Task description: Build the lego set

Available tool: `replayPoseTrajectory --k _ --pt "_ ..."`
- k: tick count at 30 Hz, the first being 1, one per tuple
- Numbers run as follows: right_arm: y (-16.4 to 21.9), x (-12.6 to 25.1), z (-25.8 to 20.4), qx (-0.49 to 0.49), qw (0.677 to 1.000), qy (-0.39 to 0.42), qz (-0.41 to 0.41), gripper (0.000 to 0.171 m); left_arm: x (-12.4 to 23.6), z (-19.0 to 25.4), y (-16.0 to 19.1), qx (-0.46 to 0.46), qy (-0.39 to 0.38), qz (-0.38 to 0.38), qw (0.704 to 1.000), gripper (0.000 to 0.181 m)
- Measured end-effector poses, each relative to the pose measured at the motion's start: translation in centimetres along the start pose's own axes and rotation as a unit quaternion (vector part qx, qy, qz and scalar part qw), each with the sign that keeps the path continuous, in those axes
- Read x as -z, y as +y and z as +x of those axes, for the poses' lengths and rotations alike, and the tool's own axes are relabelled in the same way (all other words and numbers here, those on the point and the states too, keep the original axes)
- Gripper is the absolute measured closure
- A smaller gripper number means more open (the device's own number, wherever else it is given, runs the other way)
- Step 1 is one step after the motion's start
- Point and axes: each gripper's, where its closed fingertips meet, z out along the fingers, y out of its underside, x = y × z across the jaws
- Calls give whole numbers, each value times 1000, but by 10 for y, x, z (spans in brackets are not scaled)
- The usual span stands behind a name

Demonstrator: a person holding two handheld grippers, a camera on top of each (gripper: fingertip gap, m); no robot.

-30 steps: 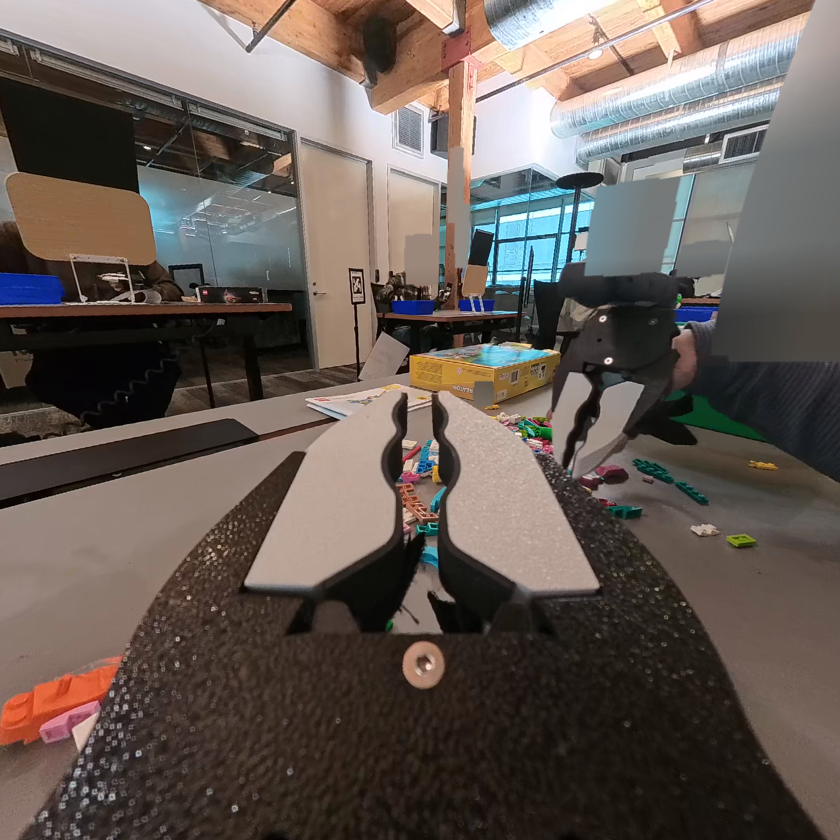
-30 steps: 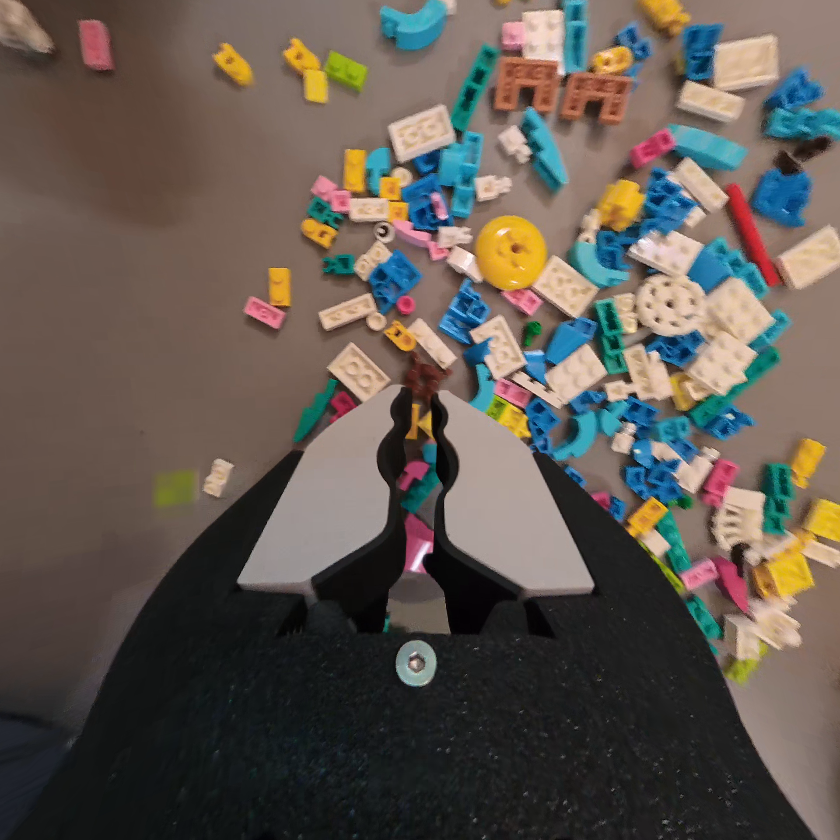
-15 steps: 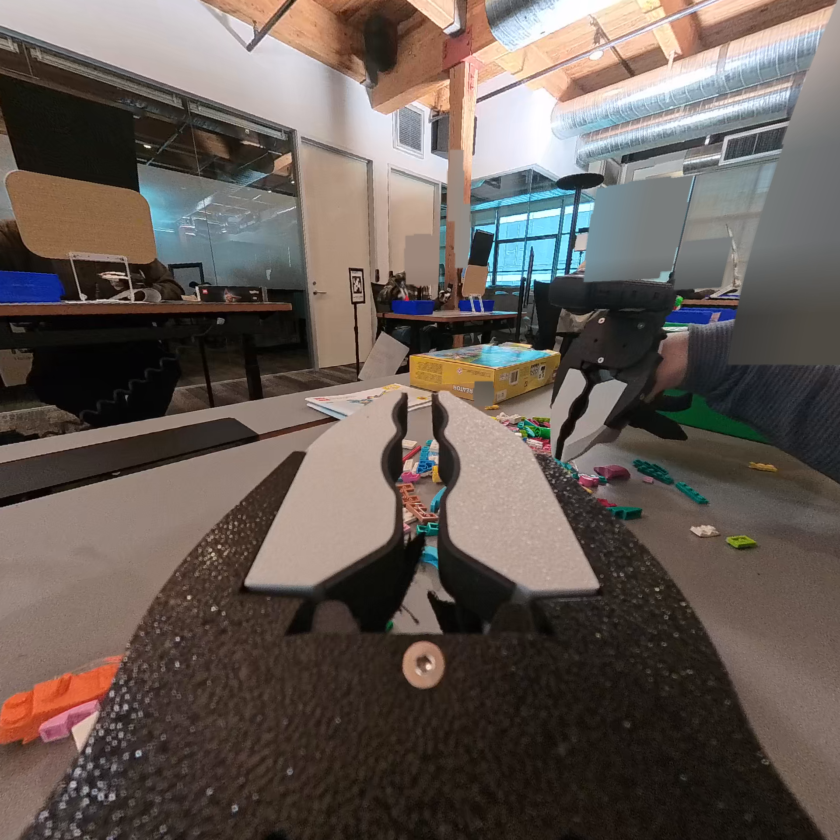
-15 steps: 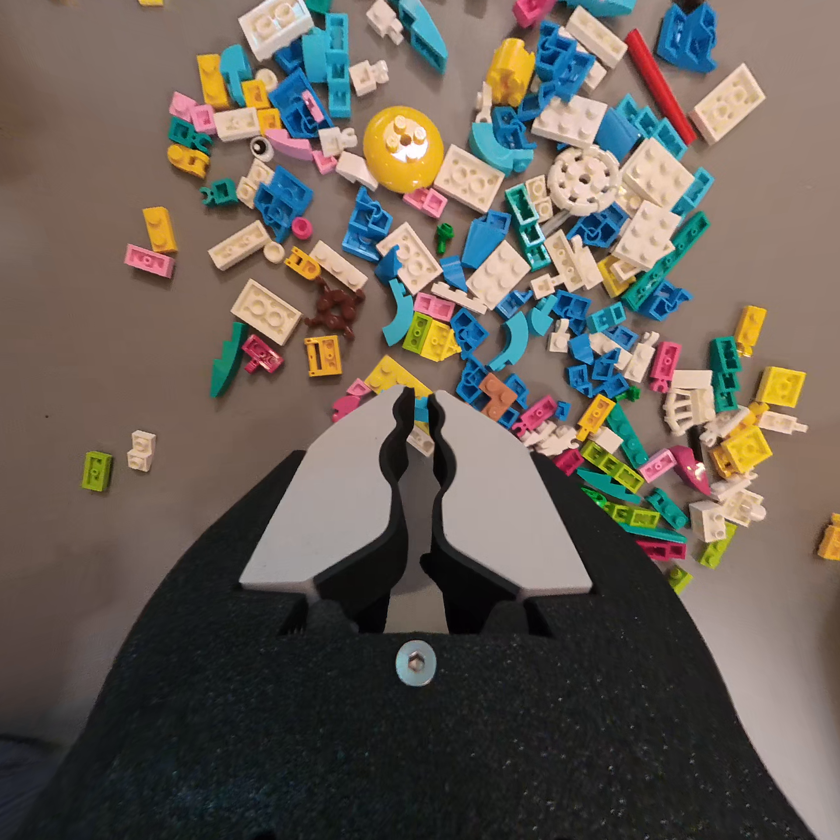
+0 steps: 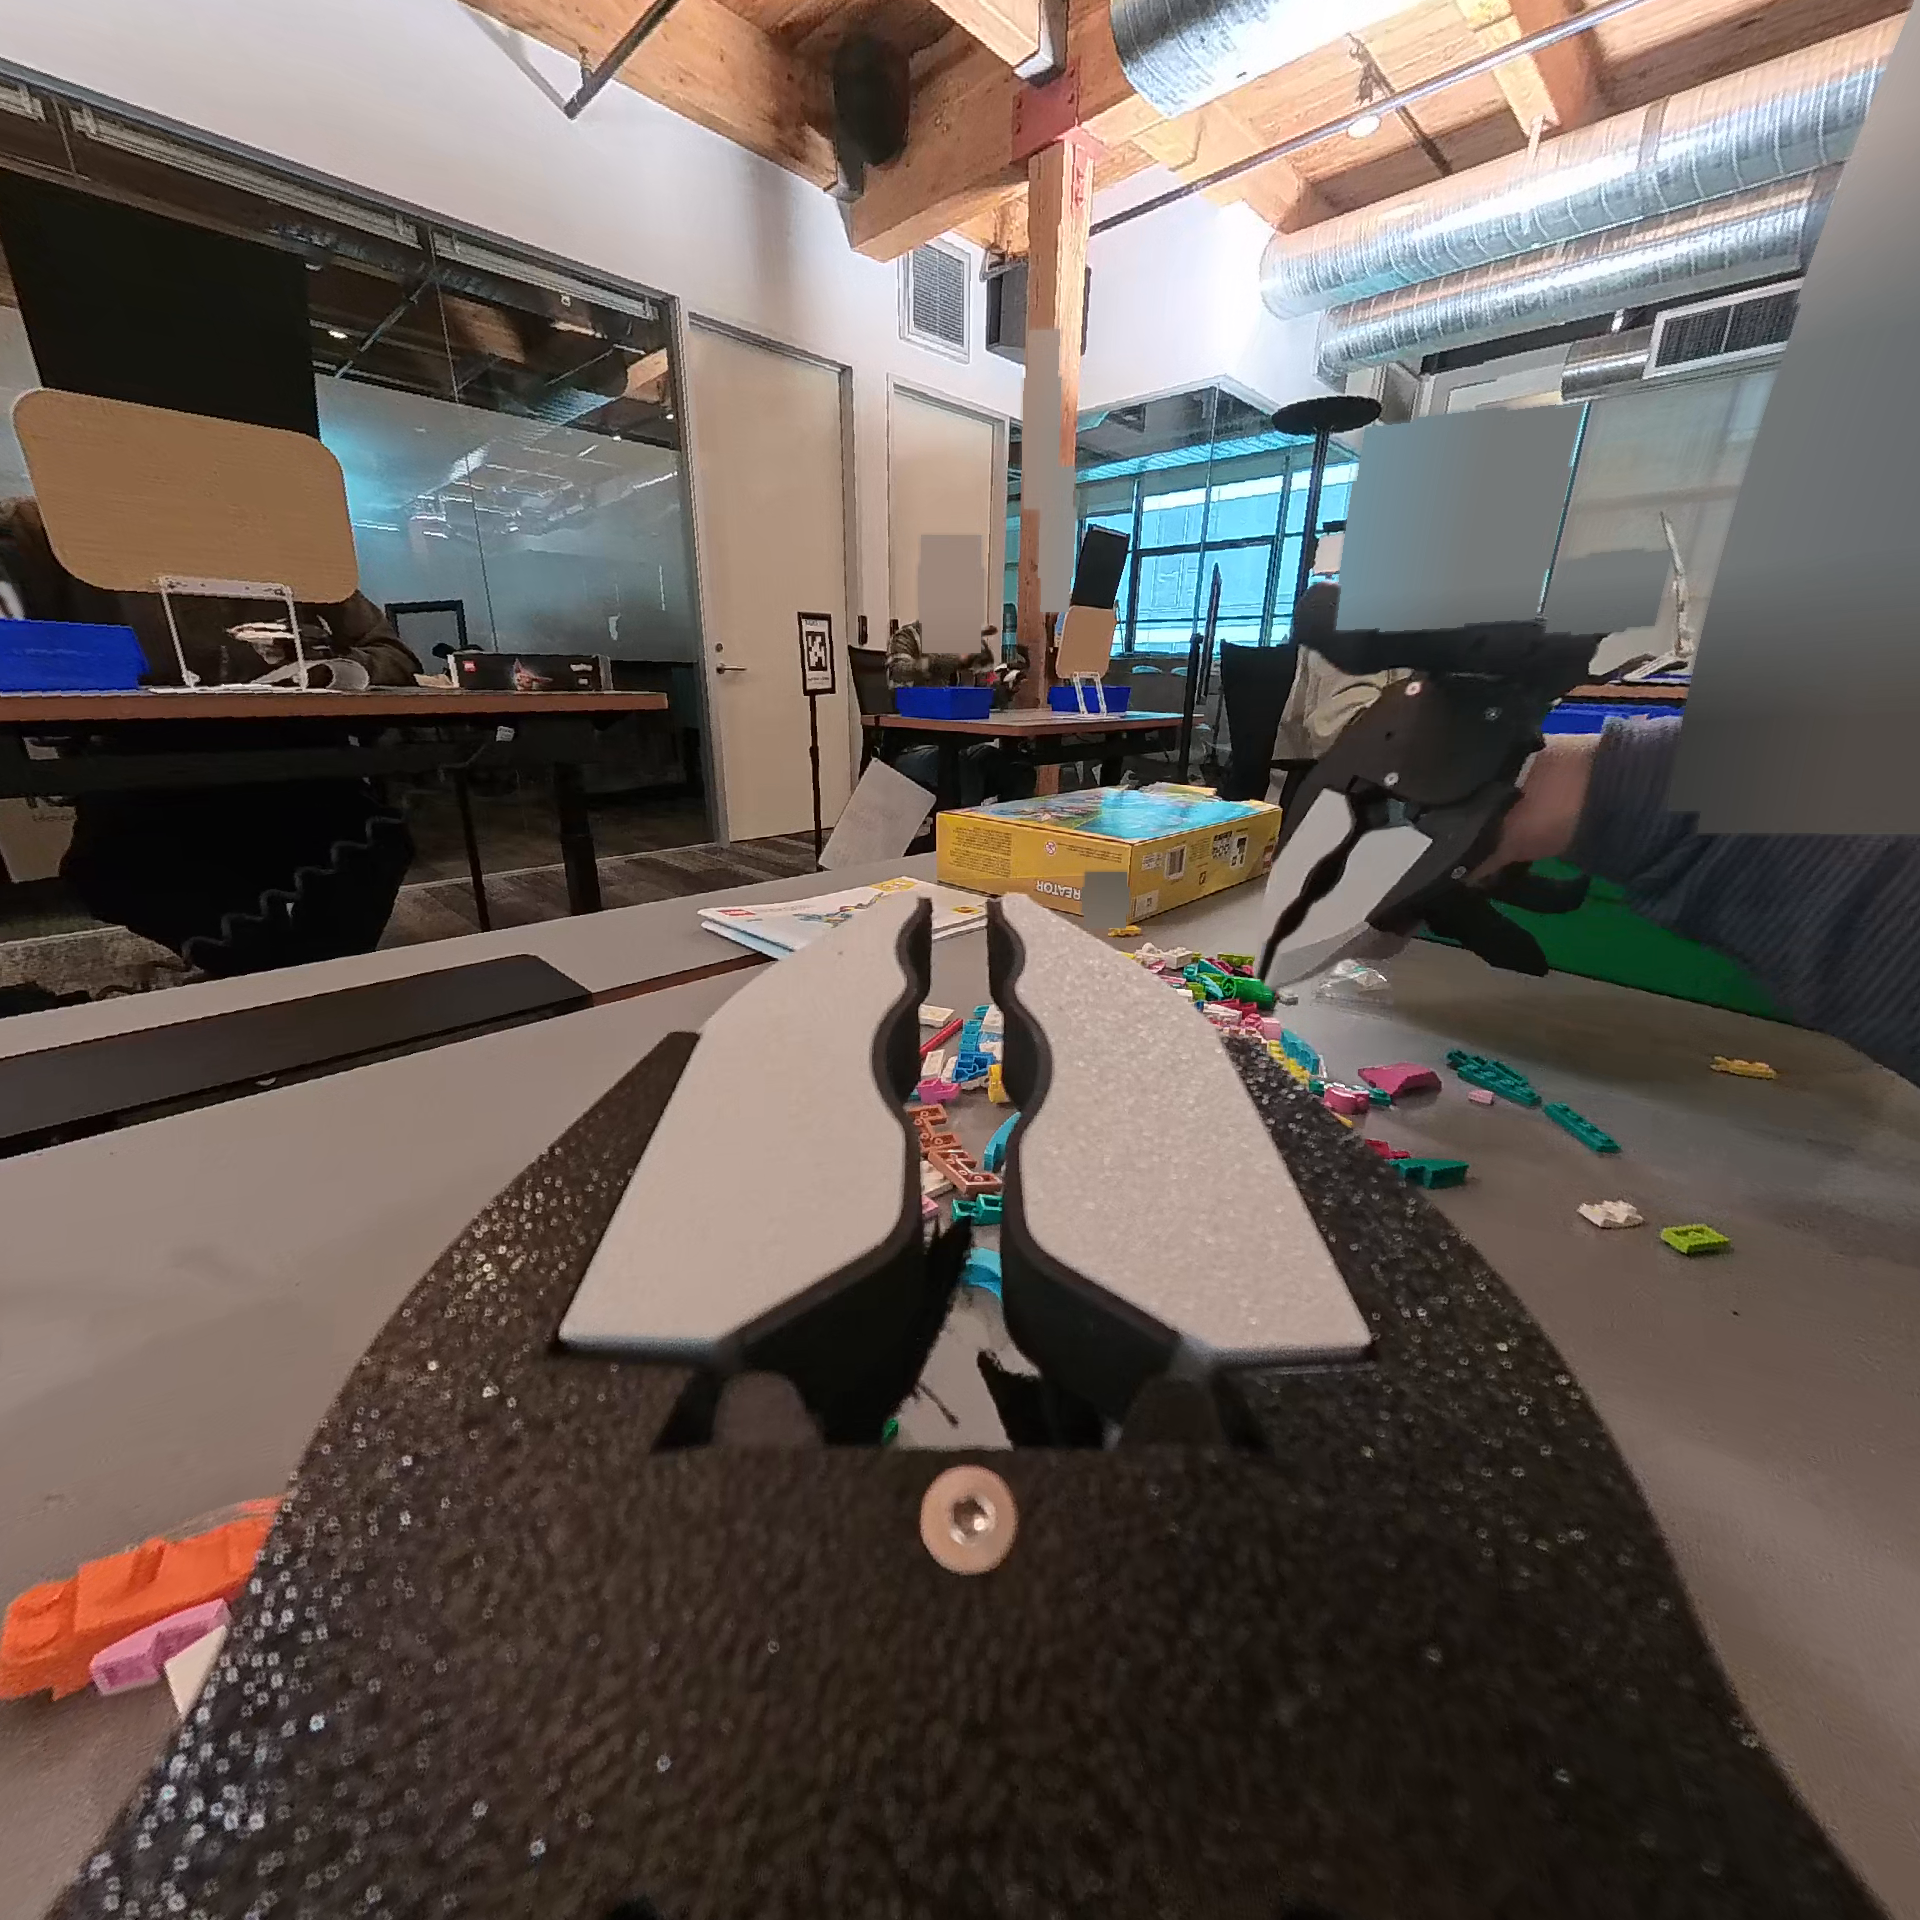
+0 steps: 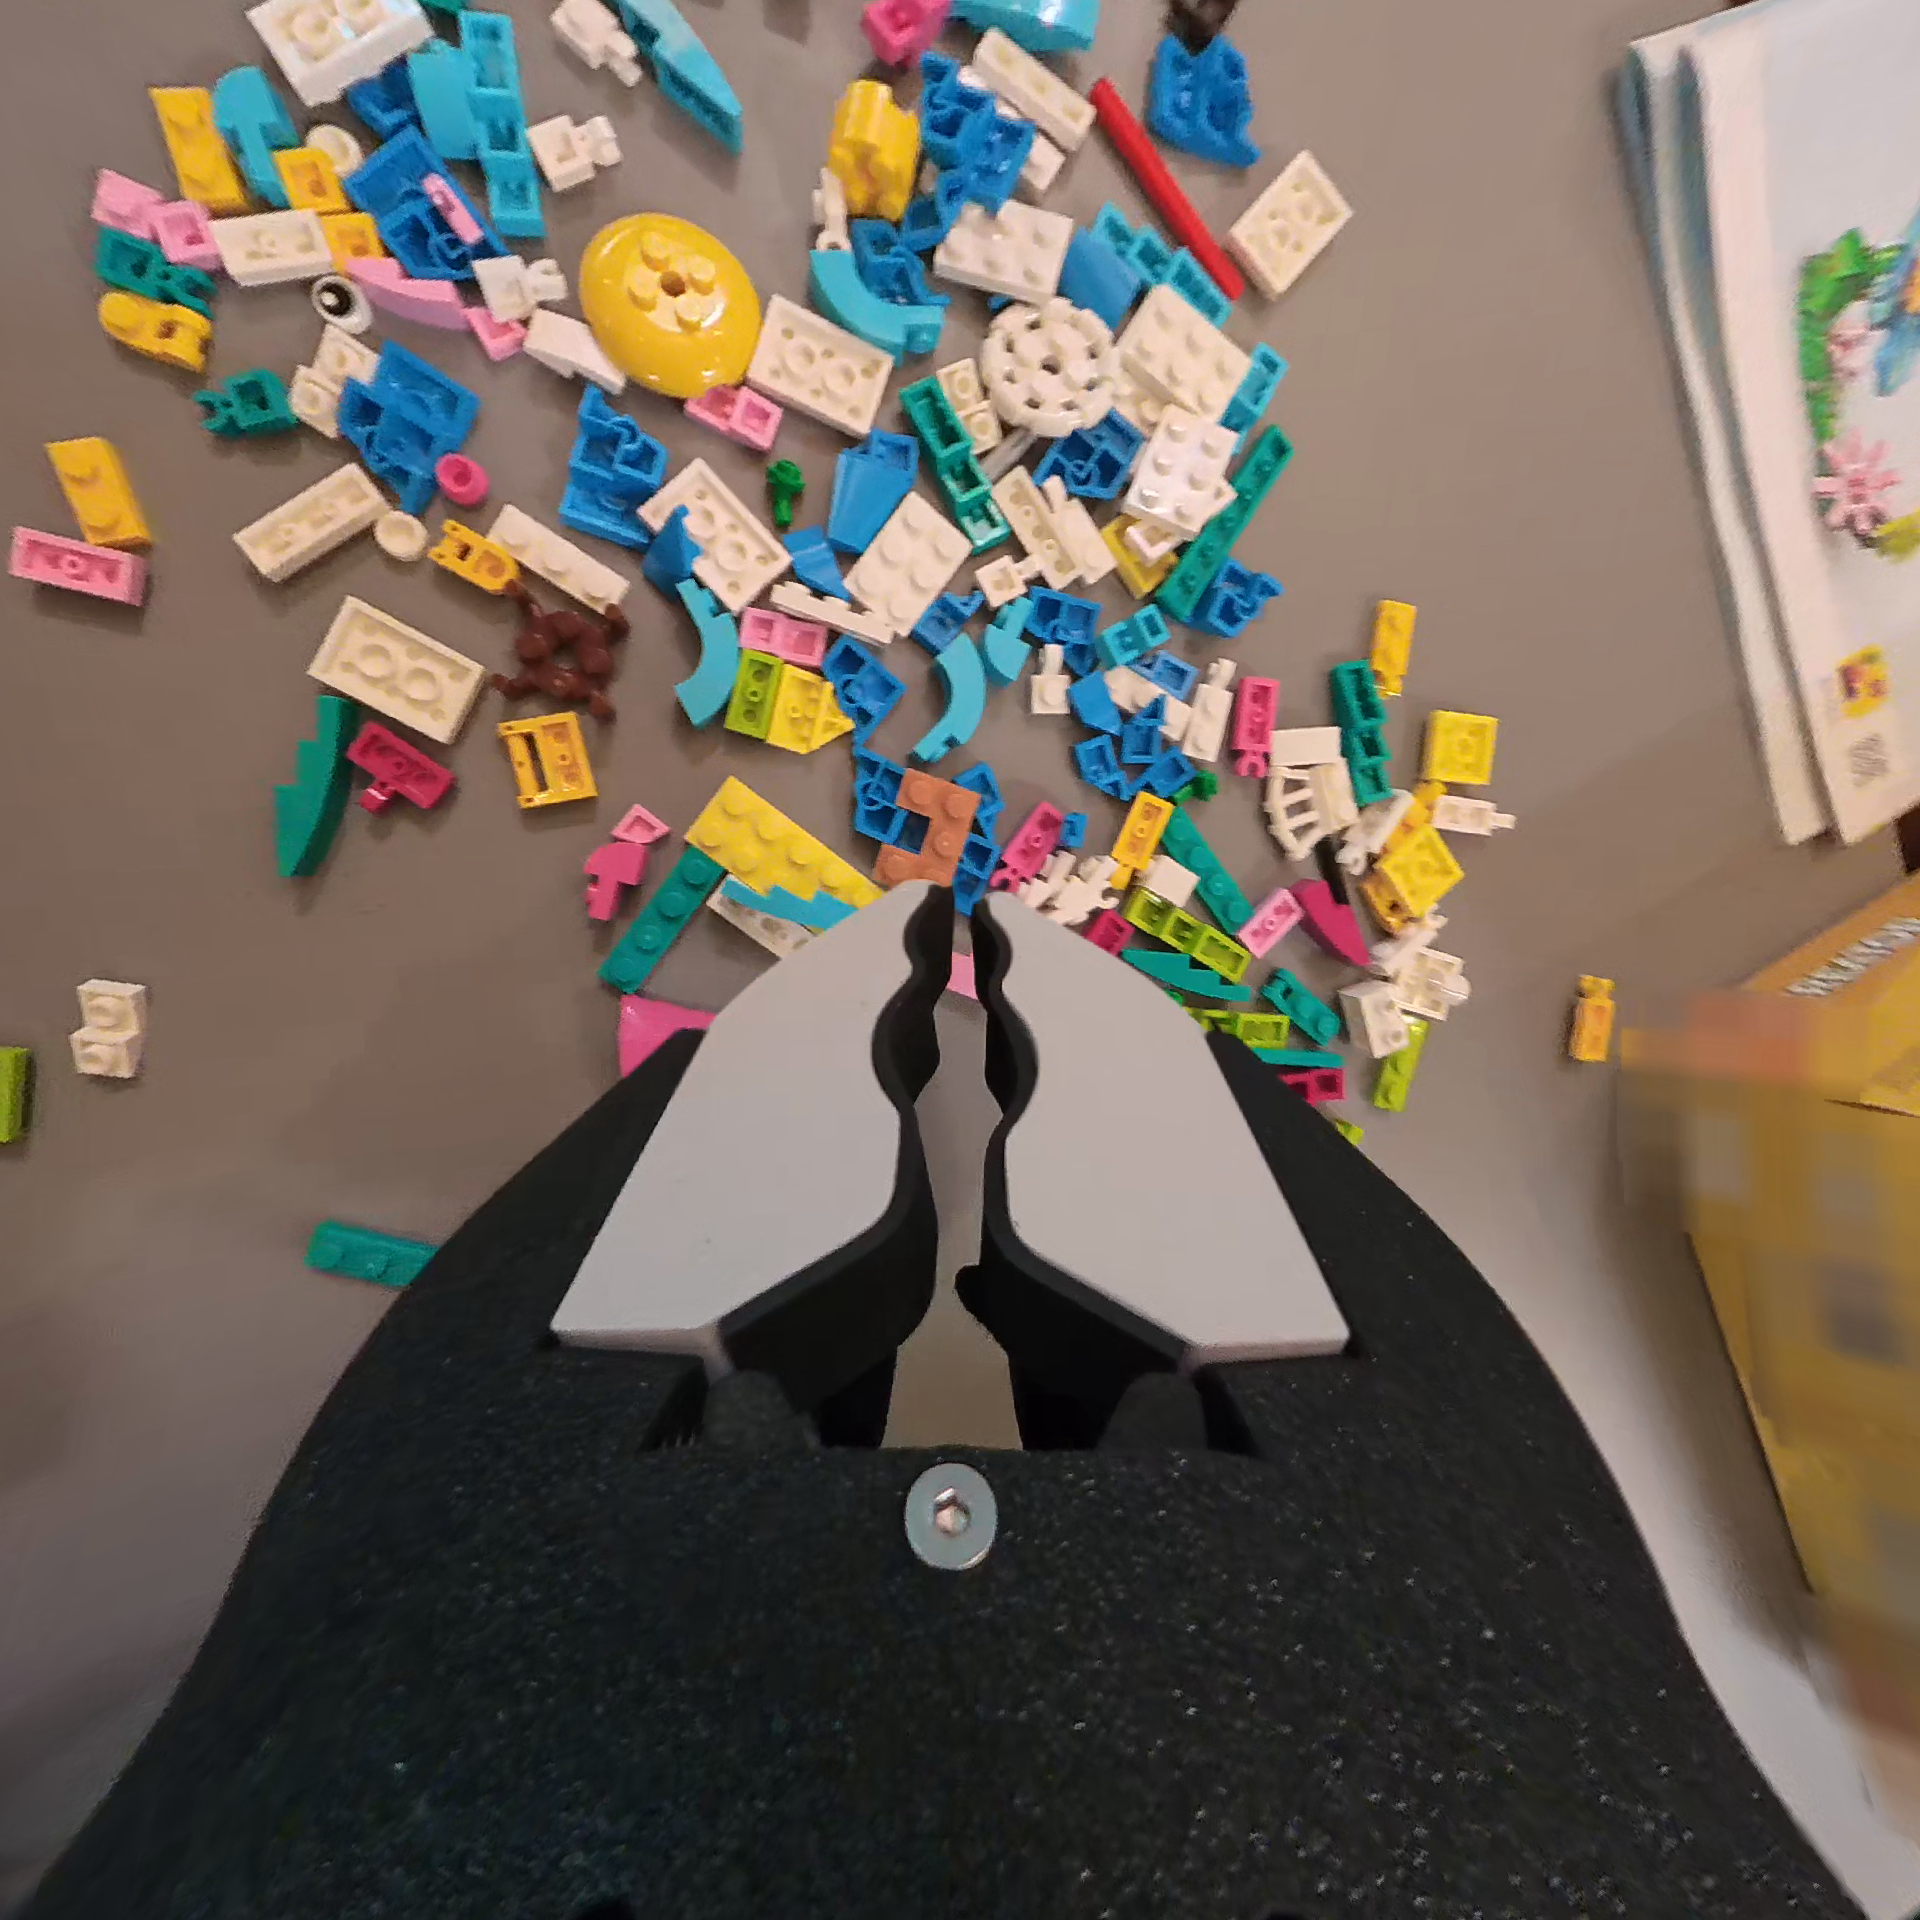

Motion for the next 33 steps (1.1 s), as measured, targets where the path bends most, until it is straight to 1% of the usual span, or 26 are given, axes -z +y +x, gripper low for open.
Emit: replayPoseTrajectory --k 6,19,22,27,33 --pt "2 4 8 -3 1000 23 7 168 0 0 0 0 0 0 1000 172" --pt "0 7 9 2 1000 27 14 169 -1 4 1 -8 5 -4 1000 171" --pt "-5 10 6 8 999 22 26 167 -2 13 3 -35 19 -14 999 170" --pt "-20 17 -5 22 998 -1 59 154 -4 36 8 -113 52 -28 992 168" --pt "-30 19 -16 46 997 -11 68 150 -4 60 13 -199 85 -34 976 167"
